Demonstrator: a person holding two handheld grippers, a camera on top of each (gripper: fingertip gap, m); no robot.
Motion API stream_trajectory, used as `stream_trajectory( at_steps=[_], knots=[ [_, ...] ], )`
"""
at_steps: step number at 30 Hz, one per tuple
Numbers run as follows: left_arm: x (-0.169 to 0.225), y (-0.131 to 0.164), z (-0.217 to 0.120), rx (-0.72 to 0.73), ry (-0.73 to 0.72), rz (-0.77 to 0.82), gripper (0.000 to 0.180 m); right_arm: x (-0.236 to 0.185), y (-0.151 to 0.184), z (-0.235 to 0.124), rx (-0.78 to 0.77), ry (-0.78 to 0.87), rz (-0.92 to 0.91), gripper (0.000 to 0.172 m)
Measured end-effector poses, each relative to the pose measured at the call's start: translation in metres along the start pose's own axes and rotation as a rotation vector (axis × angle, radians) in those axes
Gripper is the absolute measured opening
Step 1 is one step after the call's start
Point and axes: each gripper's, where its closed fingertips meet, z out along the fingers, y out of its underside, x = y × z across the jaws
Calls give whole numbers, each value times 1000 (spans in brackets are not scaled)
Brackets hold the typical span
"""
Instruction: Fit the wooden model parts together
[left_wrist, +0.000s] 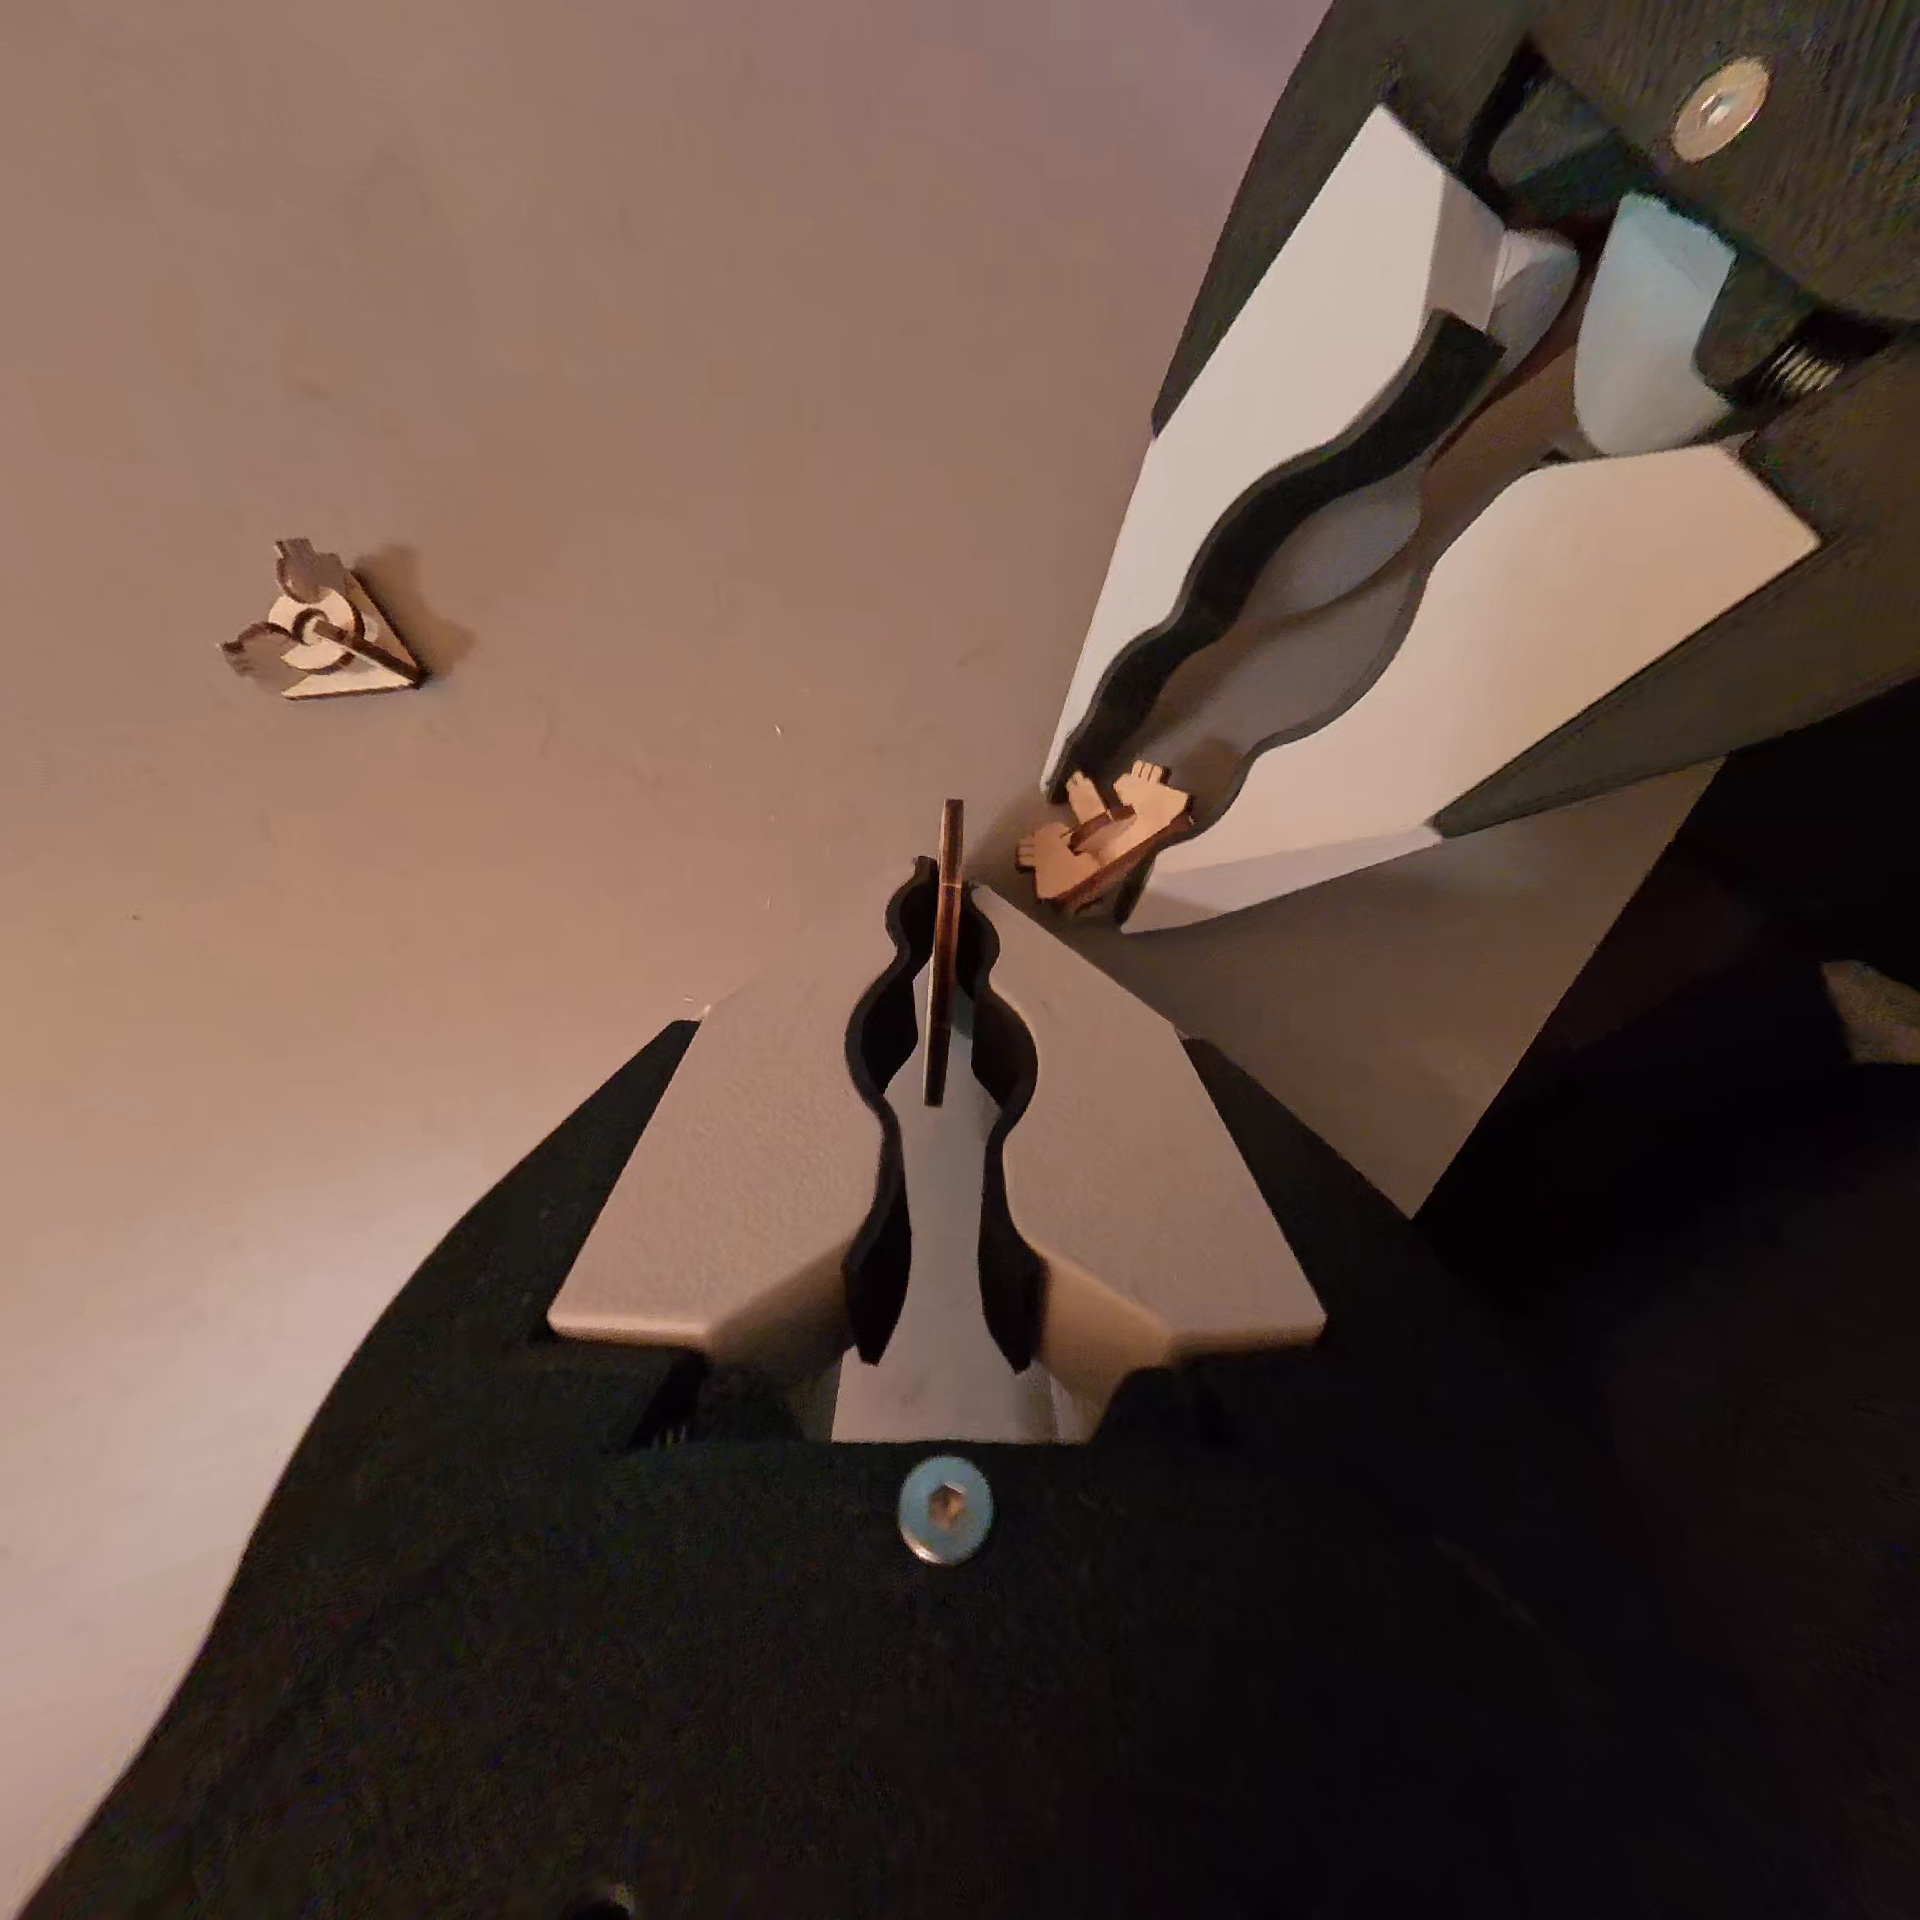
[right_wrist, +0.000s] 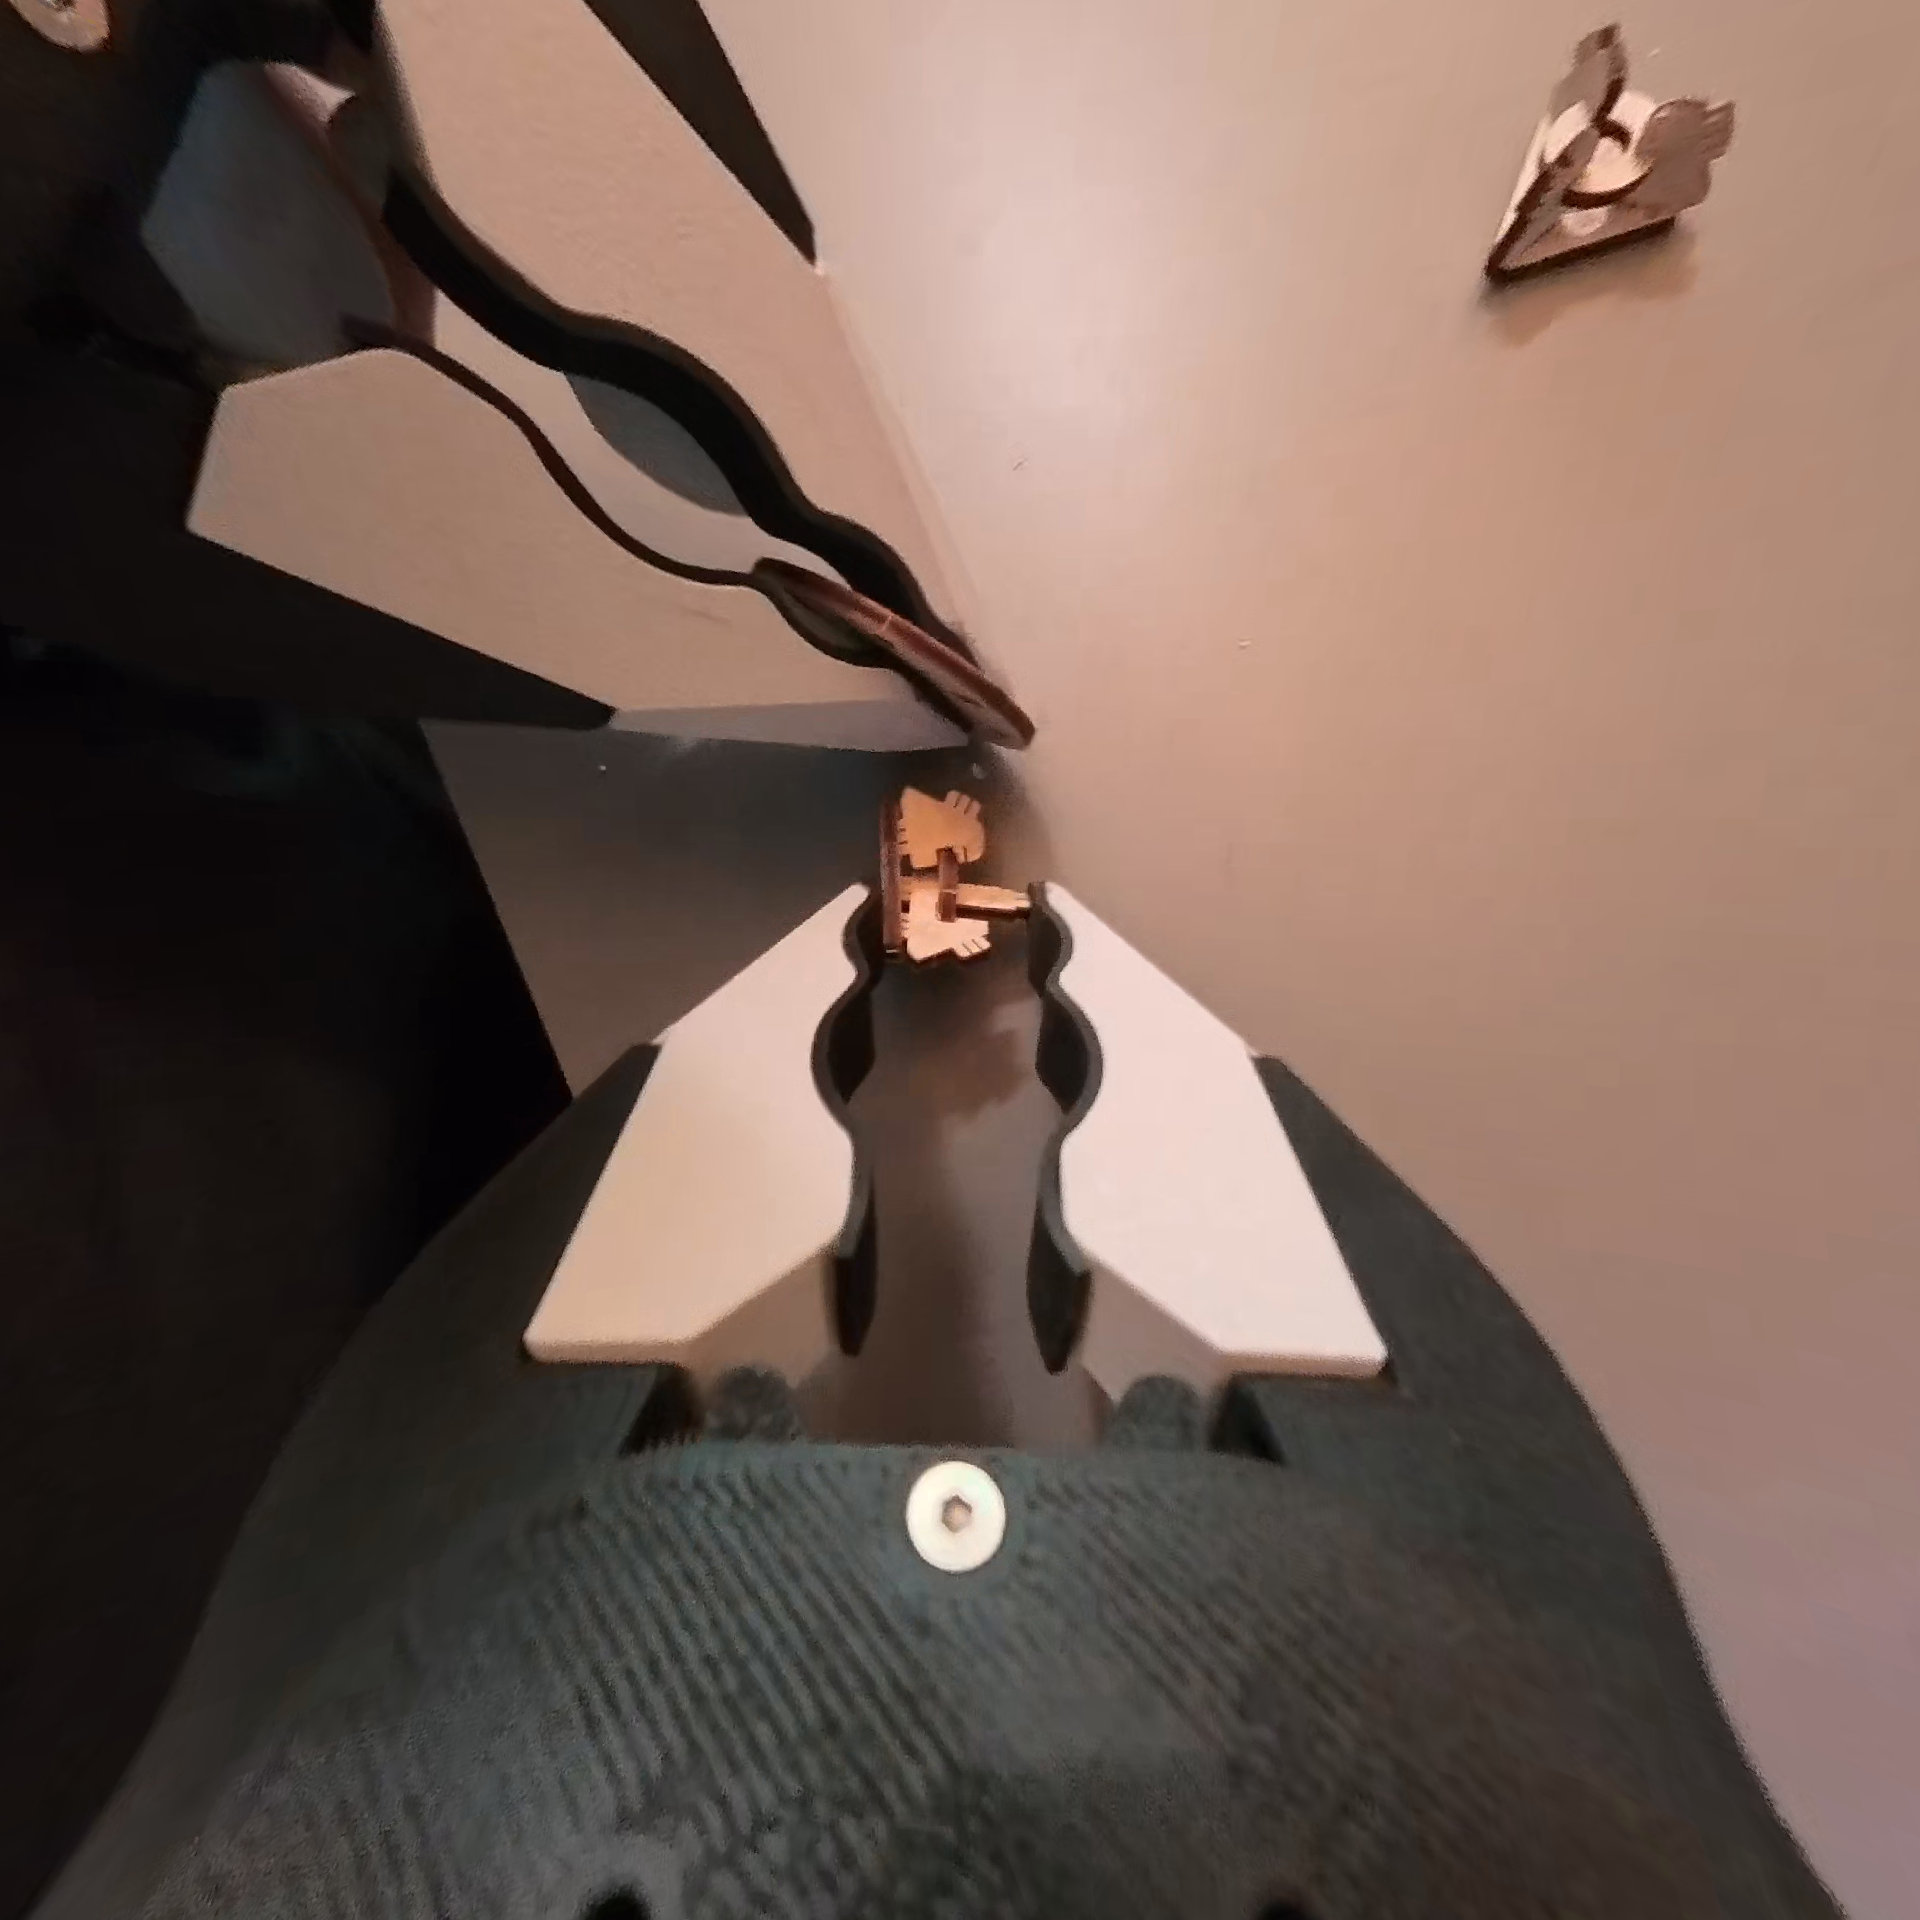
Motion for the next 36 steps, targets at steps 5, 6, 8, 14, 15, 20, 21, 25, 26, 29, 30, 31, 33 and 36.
stream_trajectory(
  at_steps=[5, 6, 8, 14, 15, 20, 21, 25, 26, 29, 30, 31, 33, 36],
  knots=[
    [1, -7, -5, 126, 107, -120, 1, 0, -6, 5, -31, -8, -15, 26],
    [1, -6, -6, 147, 126, -138, 1, -1, -6, 5, -29, -10, -14, 26],
    [1, -6, -6, 179, 166, -183, 1, -2, -6, 6, -26, -13, -8, 26],
    [1, -11, -14, 293, 266, -282, 1, -3, -7, 7, -57, -19, 9, 26],
    [1, -10, -15, 299, 274, -290, 1, -3, -7, 7, -66, -21, 9, 26],
    [-1, -8, -16, 313, 273, -298, 1, -6, -9, 9, -83, -33, 16, 26],
    [0, -8, -16, 319, 269, -298, 1, -7, -9, 10, -85, -40, 23, 26],
    [0, -7, -15, 337, 274, -308, 2, -9, -10, 10, -76, -79, 66, 26],
    [1, -6, -15, 337, 283, -317, 2, -9, -10, 9, -72, -91, 78, 26],
    [3, -6, -16, 355, 316, -339, 3, -11, -11, 8, -51, -125, 107, 26],
    [4, -7, -17, 365, 330, -346, 5, -11, -11, 8, -44, -139, 116, 26],
    [6, -8, -19, 375, 351, -349, 8, -12, -11, 8, -38, -151, 125, 25],
    [10, -11, -23, 406, 392, -355, 13, -14, -11, 8, -32, -174, 137, 26],
    [15, -13, -27, 428, 437, -362, 18, -14, -13, 6, -19, -191, 146, 25]
  ],
)
